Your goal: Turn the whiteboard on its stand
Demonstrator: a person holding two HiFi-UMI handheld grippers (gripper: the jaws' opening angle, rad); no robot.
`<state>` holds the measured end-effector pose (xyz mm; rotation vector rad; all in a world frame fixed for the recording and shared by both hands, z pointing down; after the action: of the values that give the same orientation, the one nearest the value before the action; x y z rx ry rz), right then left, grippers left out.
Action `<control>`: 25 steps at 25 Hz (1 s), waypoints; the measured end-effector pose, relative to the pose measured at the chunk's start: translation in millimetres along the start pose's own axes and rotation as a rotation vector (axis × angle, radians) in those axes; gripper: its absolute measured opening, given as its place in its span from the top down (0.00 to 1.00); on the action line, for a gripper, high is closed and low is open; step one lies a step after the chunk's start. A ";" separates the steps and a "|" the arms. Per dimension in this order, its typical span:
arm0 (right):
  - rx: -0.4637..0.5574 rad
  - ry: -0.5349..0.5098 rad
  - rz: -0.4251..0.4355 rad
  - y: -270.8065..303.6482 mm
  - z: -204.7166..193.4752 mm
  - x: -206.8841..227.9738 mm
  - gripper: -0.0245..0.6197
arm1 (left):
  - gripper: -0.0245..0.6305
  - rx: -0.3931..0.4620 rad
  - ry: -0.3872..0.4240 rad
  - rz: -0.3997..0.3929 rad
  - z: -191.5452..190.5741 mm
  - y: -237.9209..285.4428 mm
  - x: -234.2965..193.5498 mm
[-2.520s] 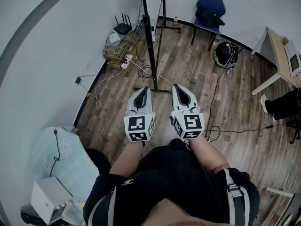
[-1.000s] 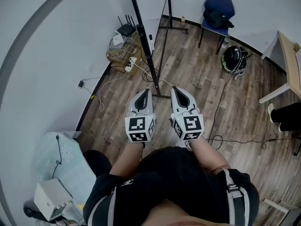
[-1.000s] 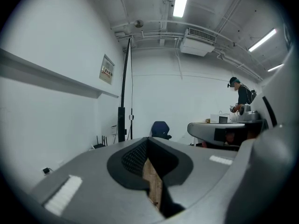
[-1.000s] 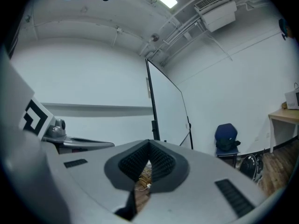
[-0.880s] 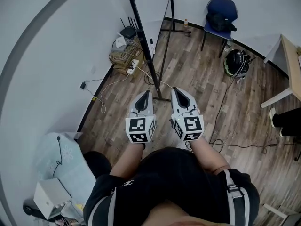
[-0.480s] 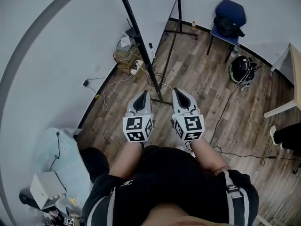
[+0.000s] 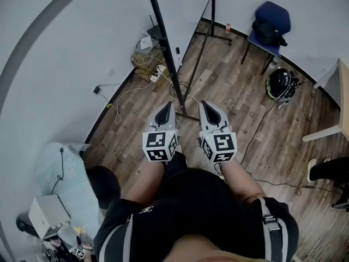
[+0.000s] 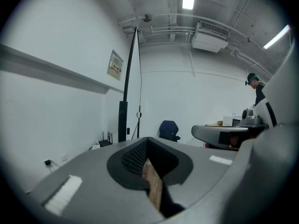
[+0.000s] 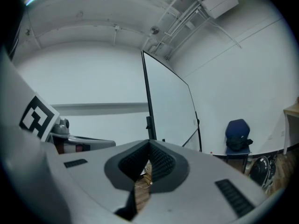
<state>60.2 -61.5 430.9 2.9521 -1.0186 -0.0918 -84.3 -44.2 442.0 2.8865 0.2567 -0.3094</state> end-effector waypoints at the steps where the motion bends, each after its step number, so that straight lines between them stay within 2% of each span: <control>1: -0.002 -0.005 -0.005 4.2 -0.7 0.3 0.96 | 0.95 0.002 -0.003 -0.006 0.8 5.0 -3.7; 13: -0.015 -0.055 -0.073 92.9 16.8 14.4 0.96 | 0.95 0.016 -0.027 -0.074 37.6 85.8 -62.0; 16: -0.037 -0.060 -0.082 116.1 13.3 13.3 0.96 | 0.95 0.008 -0.028 -0.074 41.3 102.6 -81.8; 20: -0.073 -0.059 -0.102 146.5 8.9 14.7 0.96 | 0.95 0.000 0.023 -0.076 43.2 122.7 -101.5; 25: -0.102 -0.072 -0.125 176.2 7.3 14.3 0.96 | 0.95 -0.039 -0.013 -0.132 38.8 144.5 -118.0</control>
<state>-37.5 -209.0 429.2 2.9361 -0.8090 -0.2455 -176.8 -209.7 461.5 2.8341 0.4476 -0.3420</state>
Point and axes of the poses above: the fingertips, and each gripper's own axes: y forward along the fingers, x to its right, z out of its top, the point moved 5 cm from there along -y, backward along the fingers, and after that the axes turned 10 degrees about -y, right-handed, at the moved point
